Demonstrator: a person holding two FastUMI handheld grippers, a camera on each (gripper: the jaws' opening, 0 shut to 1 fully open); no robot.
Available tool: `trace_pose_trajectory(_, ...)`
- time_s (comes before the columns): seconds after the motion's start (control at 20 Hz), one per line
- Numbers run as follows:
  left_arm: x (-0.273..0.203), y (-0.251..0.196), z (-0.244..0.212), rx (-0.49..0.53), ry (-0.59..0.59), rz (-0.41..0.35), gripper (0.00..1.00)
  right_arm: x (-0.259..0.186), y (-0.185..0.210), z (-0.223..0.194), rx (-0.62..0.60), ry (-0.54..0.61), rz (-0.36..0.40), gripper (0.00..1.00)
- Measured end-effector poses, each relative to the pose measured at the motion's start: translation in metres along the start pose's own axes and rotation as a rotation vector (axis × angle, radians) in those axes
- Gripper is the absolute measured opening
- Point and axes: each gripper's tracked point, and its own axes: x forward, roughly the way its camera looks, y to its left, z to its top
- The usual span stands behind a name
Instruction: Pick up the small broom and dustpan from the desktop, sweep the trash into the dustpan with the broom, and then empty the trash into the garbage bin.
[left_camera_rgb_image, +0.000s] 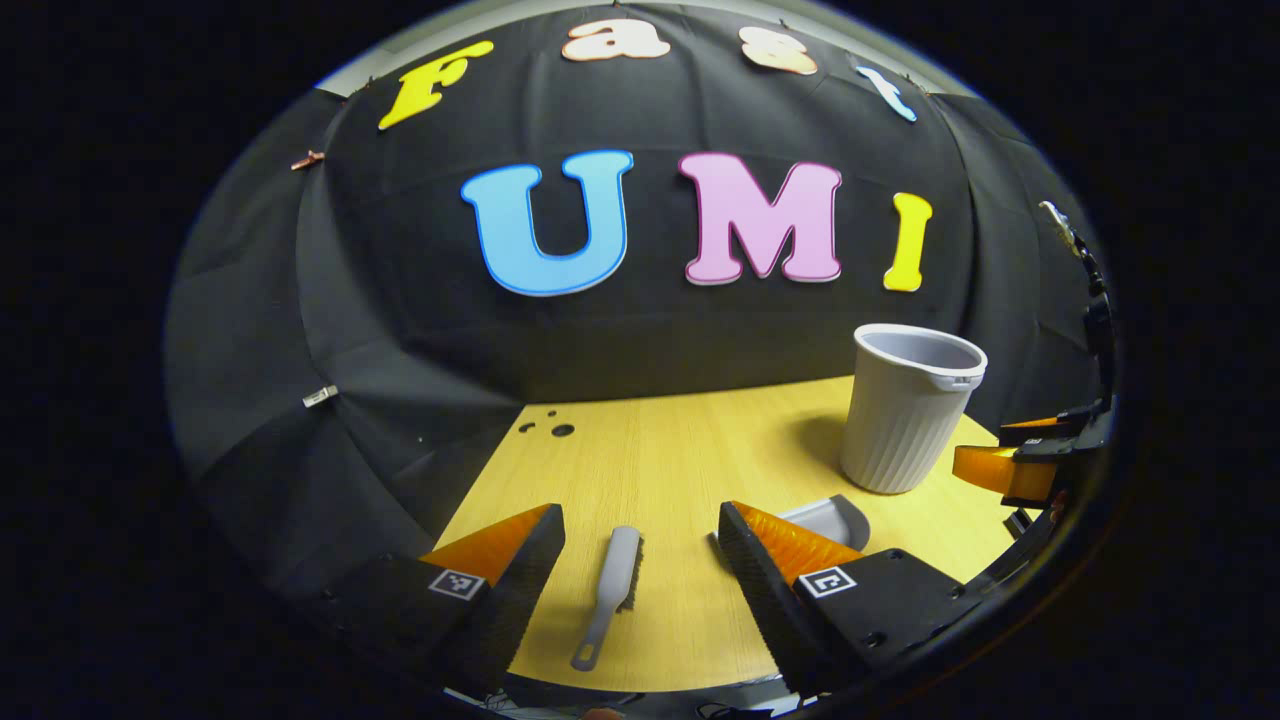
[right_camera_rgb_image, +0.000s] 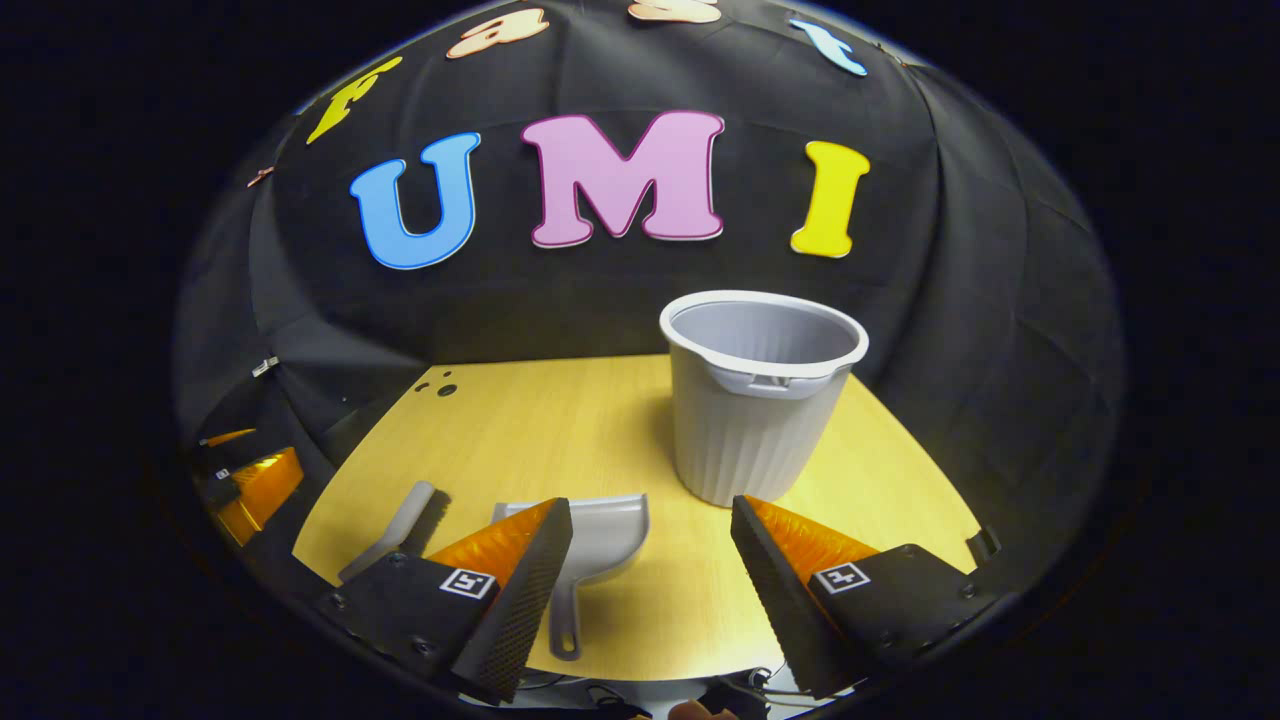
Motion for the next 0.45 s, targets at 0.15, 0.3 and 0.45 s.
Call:
trace_pose_trajectory(0.15,-0.024,-0.006,0.007,-0.031,-0.082,-0.008,0.98,-0.013,-0.009,-0.003,-0.004,-0.061,-0.033,0.99)
trace_pose_trajectory(0.3,-0.037,-0.018,0.009,-0.068,-0.121,-0.021,0.98,-0.023,-0.011,-0.017,-0.01,-0.061,-0.051,0.99)
trace_pose_trajectory(0.45,-0.039,-0.027,0.008,-0.044,-0.122,-0.051,0.98,-0.028,-0.008,-0.026,-0.057,-0.058,-0.06,0.99)
